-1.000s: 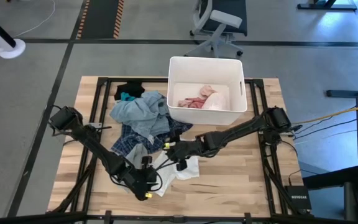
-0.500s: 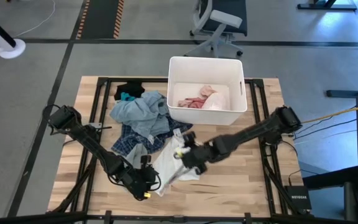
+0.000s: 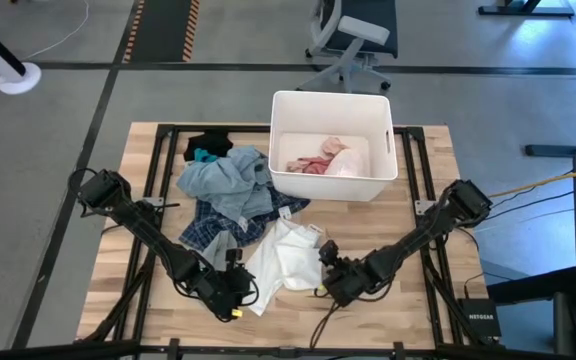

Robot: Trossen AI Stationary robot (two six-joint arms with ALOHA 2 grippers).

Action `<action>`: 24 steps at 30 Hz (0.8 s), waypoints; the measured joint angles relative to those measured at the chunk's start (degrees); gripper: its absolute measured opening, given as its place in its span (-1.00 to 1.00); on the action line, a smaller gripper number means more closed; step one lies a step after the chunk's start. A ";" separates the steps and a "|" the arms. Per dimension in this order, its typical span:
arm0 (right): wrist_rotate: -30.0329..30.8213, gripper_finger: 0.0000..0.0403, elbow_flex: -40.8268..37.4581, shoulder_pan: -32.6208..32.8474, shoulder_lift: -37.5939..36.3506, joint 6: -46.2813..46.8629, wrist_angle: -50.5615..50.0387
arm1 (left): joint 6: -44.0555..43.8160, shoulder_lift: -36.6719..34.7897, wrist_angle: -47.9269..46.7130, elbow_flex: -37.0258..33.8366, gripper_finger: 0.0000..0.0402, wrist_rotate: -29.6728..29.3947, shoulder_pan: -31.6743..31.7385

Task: Sort clothes
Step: Put the white boxer into the white laundry bin

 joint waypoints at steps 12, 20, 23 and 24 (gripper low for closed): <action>2.19 0.23 -3.47 -0.29 3.09 -15.96 16.75 | -0.09 0.02 0.02 -0.02 -0.14 -0.07 0.02; 2.63 -0.31 -1.60 -0.15 4.52 -16.39 18.20 | 0.09 0.04 -0.06 -0.04 -0.14 -0.11 0.02; 3.05 -0.67 1.94 -0.16 4.52 -16.68 16.06 | 0.10 0.04 -0.05 -0.04 -0.14 -0.09 0.02; 3.06 -0.79 3.47 -0.16 4.52 -16.90 14.40 | 0.10 0.04 -0.04 -0.04 -0.14 -0.09 0.02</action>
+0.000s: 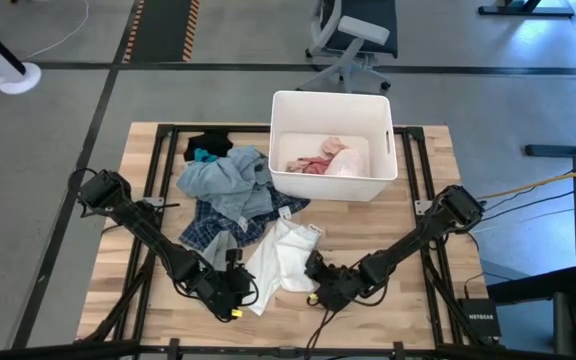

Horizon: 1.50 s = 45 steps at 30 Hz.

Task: Sort clothes
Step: Put the white boxer into the white laundry bin

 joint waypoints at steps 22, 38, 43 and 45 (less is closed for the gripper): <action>-13.10 -0.85 15.53 -10.04 5.34 -4.14 13.91 | 3.10 -12.35 -3.55 0.00 -0.14 -0.40 -0.20; -24.09 -0.01 15.43 -13.17 10.61 -1.02 22.85 | 4.50 -16.15 -6.47 -0.14 -0.14 -1.69 -0.20; -23.17 0.17 15.55 -12.55 2.75 0.72 9.90 | 2.96 -15.19 -5.40 -0.17 -0.14 -2.38 -0.20; -20.38 0.18 15.55 -11.78 0.28 3.53 3.53 | 2.76 -13.92 -5.60 -0.17 -0.14 -2.57 -0.20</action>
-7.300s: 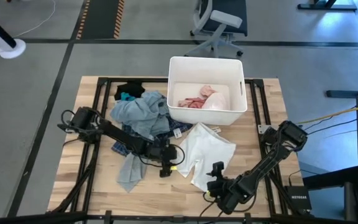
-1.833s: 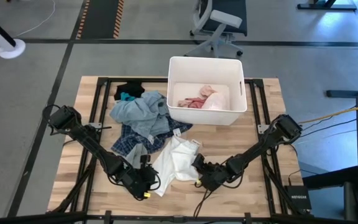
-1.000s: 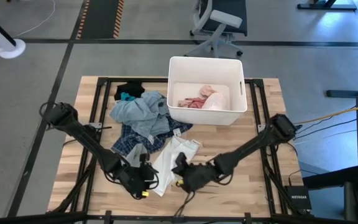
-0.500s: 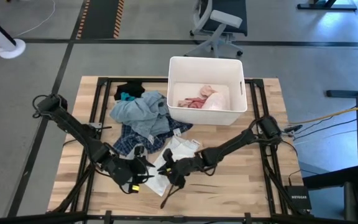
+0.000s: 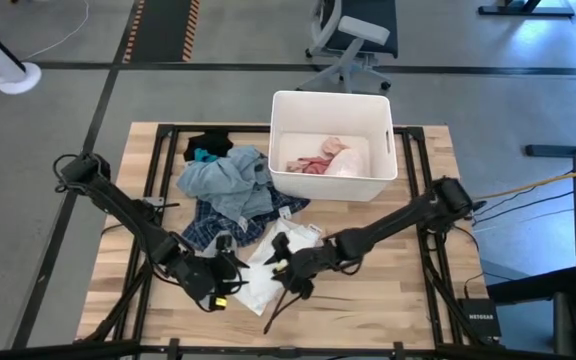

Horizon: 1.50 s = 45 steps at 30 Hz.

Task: Sort clothes
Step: Put the white boxer into the white laundry bin

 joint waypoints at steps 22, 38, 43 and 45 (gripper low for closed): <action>34.22 0.18 -15.00 10.97 -0.29 38.81 -11.46 | -7.68 25.37 10.39 0.11 -0.14 3.12 3.98; 47.57 0.18 -14.35 23.58 -0.10 48.03 -5.81 | 0.20 23.74 17.96 8.54 -0.14 7.53 7.05; 50.80 0.18 -14.38 24.20 0.63 47.80 -7.24 | 0.87 23.37 6.20 13.47 -0.14 6.45 15.55; 51.39 0.18 -14.43 24.09 0.68 47.15 -7.81 | 0.72 23.37 5.10 13.57 -0.14 8.13 19.31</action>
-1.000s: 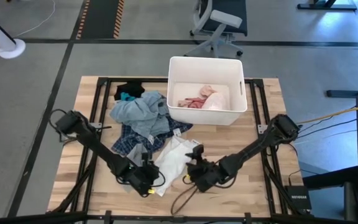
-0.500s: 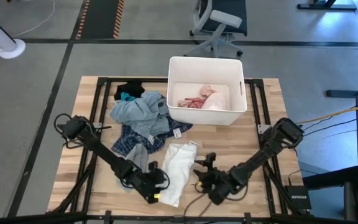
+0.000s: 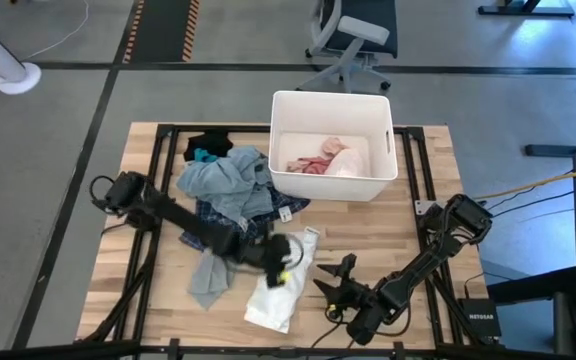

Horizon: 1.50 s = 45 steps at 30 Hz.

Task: Sort clothes
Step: Put the white boxer into the white laundry bin

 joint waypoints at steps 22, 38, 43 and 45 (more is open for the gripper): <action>0.46 0.18 0.00 0.04 2.99 -0.68 -1.97 | 4.38 0.07 11.55 -7.49 -0.14 15.11 11.52; 0.45 0.18 0.00 0.06 2.99 -0.70 -1.95 | 6.07 1.46 14.20 -7.47 -0.65 15.84 11.46; 0.46 0.18 0.00 0.06 2.99 -0.70 -1.97 | 5.62 1.46 15.07 -7.47 -0.96 15.98 11.55; 0.46 0.18 0.00 0.06 2.99 -0.70 -1.98 | 5.52 1.46 15.22 -7.47 -0.96 16.00 11.55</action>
